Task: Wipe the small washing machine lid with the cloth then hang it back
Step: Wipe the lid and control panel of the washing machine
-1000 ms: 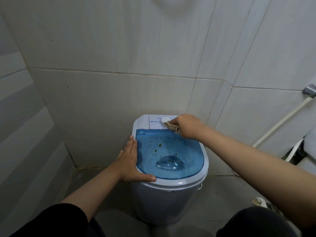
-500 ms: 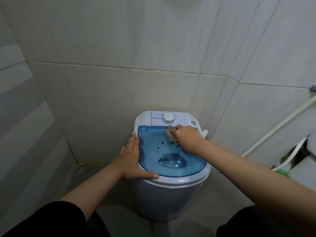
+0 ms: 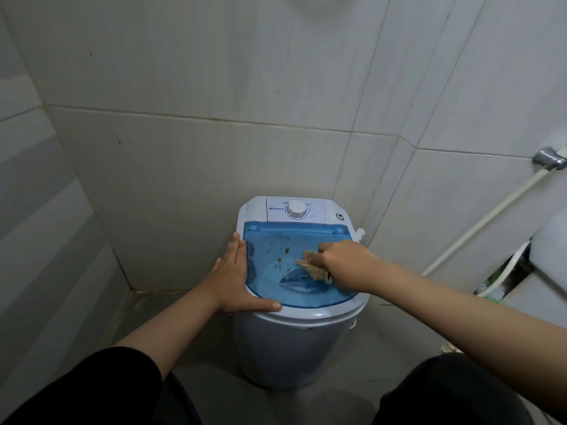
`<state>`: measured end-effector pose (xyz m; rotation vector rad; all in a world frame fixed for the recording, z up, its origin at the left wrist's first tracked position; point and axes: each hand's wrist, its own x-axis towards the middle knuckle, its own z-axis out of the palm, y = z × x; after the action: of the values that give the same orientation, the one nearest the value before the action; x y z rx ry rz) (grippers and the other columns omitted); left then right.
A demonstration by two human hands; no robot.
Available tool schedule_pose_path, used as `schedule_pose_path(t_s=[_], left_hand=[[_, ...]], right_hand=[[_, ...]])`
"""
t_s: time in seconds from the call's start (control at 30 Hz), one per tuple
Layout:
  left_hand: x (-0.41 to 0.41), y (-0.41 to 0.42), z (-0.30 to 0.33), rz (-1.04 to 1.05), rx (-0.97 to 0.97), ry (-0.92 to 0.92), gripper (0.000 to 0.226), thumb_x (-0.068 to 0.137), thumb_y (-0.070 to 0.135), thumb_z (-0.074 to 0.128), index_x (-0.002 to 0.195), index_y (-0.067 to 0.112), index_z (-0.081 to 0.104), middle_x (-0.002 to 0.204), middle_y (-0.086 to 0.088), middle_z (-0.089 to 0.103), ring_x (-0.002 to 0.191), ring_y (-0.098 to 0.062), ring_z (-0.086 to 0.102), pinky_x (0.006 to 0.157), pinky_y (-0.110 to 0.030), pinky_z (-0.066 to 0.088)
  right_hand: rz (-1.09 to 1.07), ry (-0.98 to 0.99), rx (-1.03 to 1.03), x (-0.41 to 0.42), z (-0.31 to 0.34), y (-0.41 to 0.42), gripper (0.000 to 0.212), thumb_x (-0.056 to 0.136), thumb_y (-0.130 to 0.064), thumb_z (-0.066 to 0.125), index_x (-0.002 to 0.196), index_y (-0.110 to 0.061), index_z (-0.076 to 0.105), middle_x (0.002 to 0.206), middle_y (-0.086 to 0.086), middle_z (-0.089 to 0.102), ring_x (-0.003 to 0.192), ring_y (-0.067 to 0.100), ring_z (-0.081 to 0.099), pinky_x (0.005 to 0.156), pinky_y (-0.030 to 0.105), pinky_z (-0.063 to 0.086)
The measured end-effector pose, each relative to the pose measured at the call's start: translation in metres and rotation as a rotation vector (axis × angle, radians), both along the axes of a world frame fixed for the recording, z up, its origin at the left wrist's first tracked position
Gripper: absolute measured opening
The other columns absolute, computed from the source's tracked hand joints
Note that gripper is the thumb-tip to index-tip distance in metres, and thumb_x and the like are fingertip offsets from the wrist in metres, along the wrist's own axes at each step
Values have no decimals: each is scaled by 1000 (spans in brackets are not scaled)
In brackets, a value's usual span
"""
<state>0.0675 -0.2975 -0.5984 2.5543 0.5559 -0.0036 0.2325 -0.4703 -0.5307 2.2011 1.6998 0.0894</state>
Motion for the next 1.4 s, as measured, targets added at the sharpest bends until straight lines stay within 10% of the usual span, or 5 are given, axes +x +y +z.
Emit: schedule_pose_path(t_s=[0.23, 0.37, 0.87, 1.4], left_hand=[[1, -1, 1, 6, 1, 9, 151, 44, 86, 60, 145, 12, -24, 154, -4, -31, 144, -17, -19, 116, -44, -3], [1, 0, 0, 6, 2, 8, 152, 43, 87, 60, 145, 11, -25, 154, -4, -32, 144, -17, -20, 116, -45, -3], [1, 2, -3, 8, -8, -9, 152, 43, 85, 63, 145, 17, -26, 153, 0, -34, 142, -12, -25, 117, -46, -3], [1, 1, -3, -8, 1, 12, 152, 42, 88, 58, 146, 13, -24, 154, -4, -32, 142, -15, -24, 115, -46, -5]], right_hand=[[-129, 240, -186, 4, 51, 15, 45, 81, -6, 49, 117, -28, 65, 113, 1, 68, 91, 20, 56, 80, 31, 48], [-196, 314, 50, 8, 66, 44, 42, 82, -7, 48, 115, -25, 66, 116, 5, 67, 104, 26, 60, 82, 31, 49], [-20, 8, 64, -8, -9, 112, 43, 90, -2, 45, 133, 1, 40, 122, 22, 54, 104, 38, 61, 76, 40, 48], [158, -40, -80, -42, -1, 61, 54, 94, -8, 47, 144, 0, 29, 143, 24, 44, 123, 37, 51, 103, 44, 44]])
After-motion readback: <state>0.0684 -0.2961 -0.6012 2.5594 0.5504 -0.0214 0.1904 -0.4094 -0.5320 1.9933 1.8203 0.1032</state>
